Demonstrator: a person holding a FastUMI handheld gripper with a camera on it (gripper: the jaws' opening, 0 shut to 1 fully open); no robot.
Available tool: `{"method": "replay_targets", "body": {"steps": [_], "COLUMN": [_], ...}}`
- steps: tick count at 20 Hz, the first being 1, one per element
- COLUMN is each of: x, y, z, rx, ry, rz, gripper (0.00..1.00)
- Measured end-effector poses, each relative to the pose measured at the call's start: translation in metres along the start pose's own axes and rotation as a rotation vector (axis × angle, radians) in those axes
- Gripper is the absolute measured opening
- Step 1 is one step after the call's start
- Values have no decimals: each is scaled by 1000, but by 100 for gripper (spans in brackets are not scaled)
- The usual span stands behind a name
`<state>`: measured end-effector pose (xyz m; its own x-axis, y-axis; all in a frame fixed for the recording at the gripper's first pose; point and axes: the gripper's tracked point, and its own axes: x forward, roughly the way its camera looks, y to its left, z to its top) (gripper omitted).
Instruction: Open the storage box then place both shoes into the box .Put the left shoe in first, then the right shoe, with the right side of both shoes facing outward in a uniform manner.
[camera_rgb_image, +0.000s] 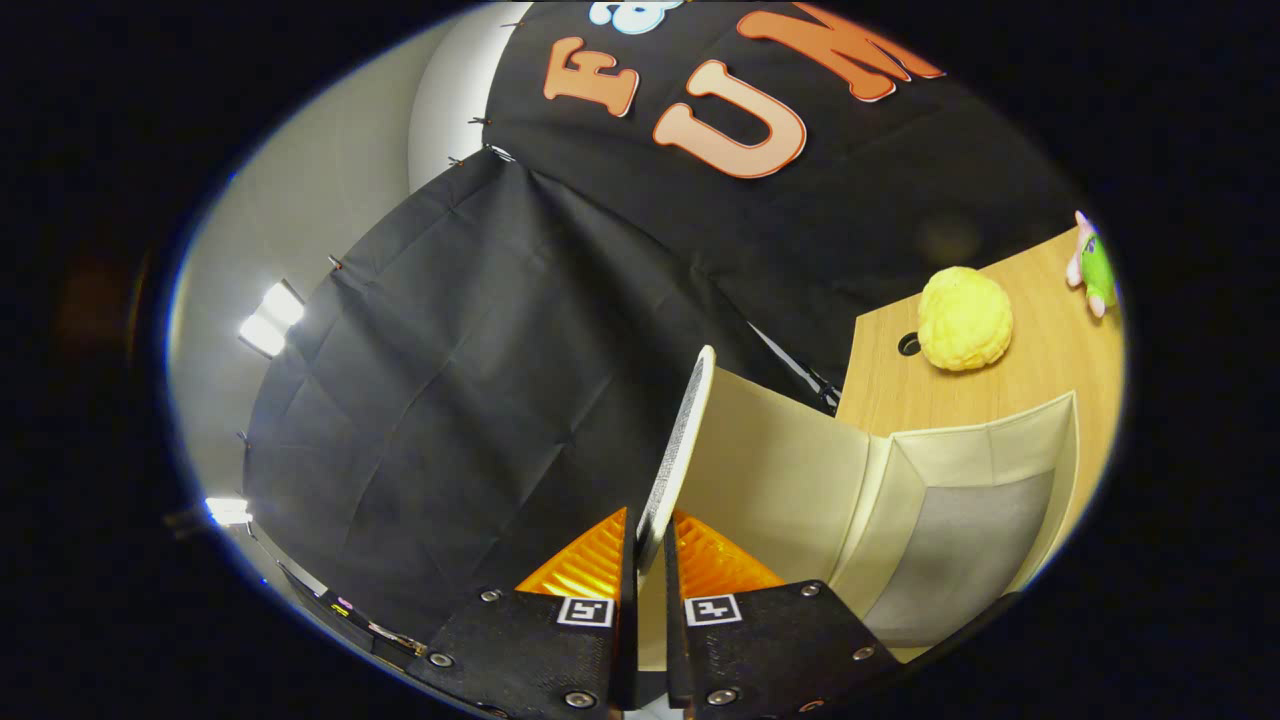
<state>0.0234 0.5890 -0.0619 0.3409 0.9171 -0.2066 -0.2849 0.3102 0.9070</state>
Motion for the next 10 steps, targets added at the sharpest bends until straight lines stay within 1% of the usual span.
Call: {"method": "replay_targets", "body": {"steps": [2,4,5,6,7,8,9,10], "x": [15,23,22,20,21,20,14,7], "y": [-2,-5,-5,-6,-7,-12,-18,-18], "z": [-14,-39,-50,-57,-55,-49,-41,-27], "rx": [35,47,32,6,-26,-67,-114,-159], "ry": [36,76,99,113,108,91,67,36], "rz": [-4,-11,-19,-24,-29,-56,-92,-113], "gripper": [12,31,48,56,69,75,84,87]}}
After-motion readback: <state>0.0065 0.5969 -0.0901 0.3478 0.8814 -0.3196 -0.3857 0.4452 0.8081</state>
